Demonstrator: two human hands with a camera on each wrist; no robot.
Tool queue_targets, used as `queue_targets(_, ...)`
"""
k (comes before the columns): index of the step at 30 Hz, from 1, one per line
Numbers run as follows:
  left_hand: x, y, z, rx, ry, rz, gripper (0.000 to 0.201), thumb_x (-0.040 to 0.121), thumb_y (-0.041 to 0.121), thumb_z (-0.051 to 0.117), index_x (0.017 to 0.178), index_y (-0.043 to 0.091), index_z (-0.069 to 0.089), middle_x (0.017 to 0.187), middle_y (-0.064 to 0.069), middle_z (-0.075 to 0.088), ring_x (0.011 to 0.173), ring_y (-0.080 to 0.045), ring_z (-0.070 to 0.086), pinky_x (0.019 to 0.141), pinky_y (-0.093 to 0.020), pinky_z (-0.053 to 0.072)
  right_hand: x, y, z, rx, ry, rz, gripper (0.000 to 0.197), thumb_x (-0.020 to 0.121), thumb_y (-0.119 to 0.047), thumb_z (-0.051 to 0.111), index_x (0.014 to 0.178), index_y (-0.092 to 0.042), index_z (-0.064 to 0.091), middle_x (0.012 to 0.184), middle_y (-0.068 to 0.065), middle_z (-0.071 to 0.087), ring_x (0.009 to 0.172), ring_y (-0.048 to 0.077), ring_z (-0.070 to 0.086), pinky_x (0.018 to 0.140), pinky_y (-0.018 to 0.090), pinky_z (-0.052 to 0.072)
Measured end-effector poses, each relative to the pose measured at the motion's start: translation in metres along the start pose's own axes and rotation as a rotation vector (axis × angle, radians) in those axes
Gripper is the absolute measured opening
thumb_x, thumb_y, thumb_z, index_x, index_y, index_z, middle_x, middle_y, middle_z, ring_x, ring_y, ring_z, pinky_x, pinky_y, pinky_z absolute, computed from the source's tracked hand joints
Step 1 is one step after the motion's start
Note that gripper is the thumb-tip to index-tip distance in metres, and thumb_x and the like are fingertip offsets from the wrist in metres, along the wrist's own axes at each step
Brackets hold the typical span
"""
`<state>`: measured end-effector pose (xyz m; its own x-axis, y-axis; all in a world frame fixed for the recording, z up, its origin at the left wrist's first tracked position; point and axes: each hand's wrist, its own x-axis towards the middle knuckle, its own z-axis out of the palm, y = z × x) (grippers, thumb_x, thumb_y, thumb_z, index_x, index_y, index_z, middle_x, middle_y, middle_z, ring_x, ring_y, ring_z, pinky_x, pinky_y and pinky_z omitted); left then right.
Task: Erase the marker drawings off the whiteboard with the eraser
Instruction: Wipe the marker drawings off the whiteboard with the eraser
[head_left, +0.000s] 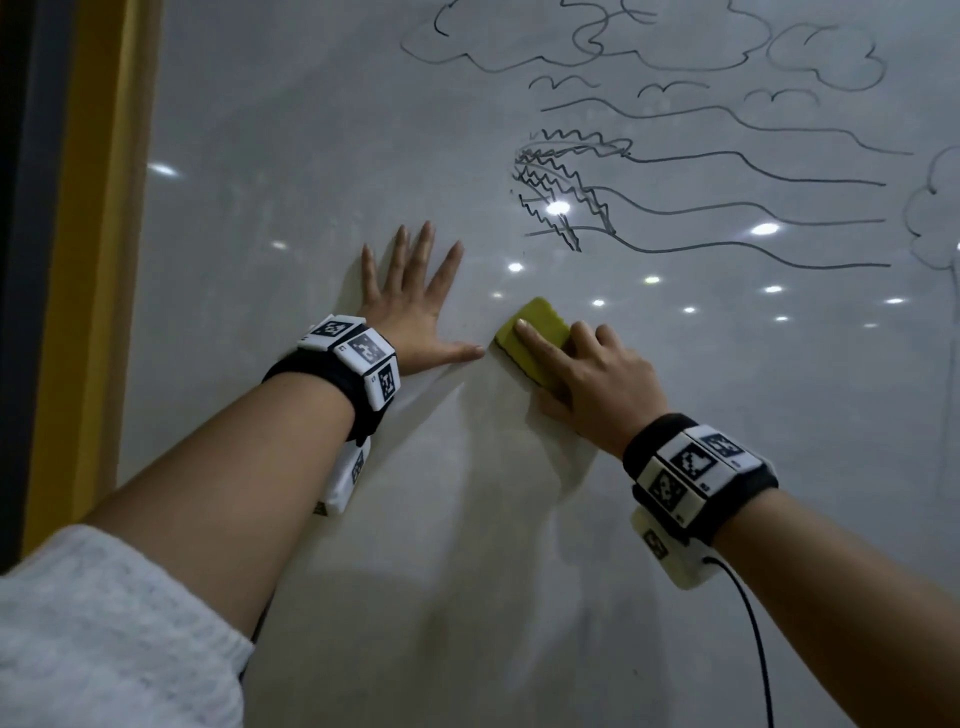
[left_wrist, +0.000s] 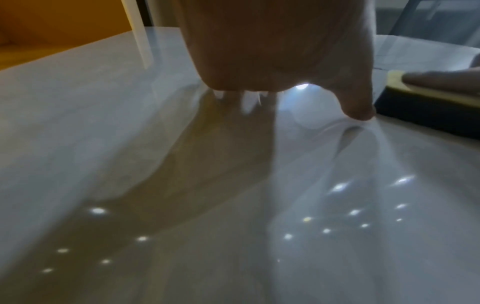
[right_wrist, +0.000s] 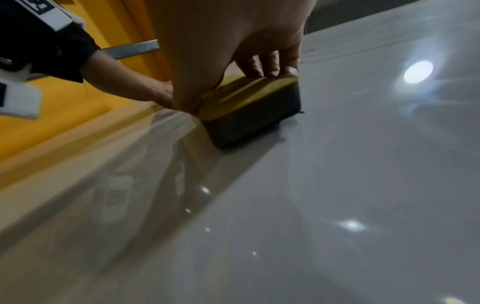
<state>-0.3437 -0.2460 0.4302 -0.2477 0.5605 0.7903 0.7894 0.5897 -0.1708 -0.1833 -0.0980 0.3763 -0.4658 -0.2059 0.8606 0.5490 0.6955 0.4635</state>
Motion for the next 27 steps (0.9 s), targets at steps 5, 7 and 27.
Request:
queue_targets(5, 0.004, 0.005, 0.007, -0.010, -0.001, -0.007, 0.111, 0.075, 0.075, 0.046, 0.144, 0.026, -0.025, 0.150, -0.009, -0.036, 0.138, -0.031, -0.032, 0.108, -0.056, -0.018, 0.054, 0.002, -0.021, 0.026, -0.189, 0.202, 0.067, 0.092, -0.044, 0.048, 0.149, -0.036, 0.014, 0.126, 0.014, 0.043, 0.111, 0.033, 0.045, 0.067, 0.038, 0.043)
queue_targets(7, 0.005, 0.004, 0.007, -0.007, 0.000, -0.005, 0.111, 0.075, 0.076, 0.045, 0.145, 0.026, -0.025, 0.150, -0.009, -0.035, 0.138, -0.031, -0.032, 0.108, -0.056, -0.018, 0.077, 0.003, -0.026, 0.042, -0.191, 0.228, 0.067, 0.094, -0.046, 0.043, 0.150, -0.036, 0.006, 0.133, 0.014, 0.038, 0.117, 0.033, 0.042, 0.077, 0.041, 0.045)
queue_targets(27, 0.001, -0.001, 0.008, -0.023, 0.041, 0.020, 0.109, 0.074, 0.076, 0.046, 0.146, 0.029, -0.021, 0.152, -0.008, -0.031, 0.139, -0.029, -0.029, 0.111, -0.055, -0.016, 0.066, -0.018, -0.019, 0.165, -0.200, 0.331, 0.073, 0.092, -0.049, 0.045, 0.150, -0.034, 0.004, 0.138, 0.014, 0.034, 0.120, 0.032, 0.039, 0.076, 0.040, 0.045)
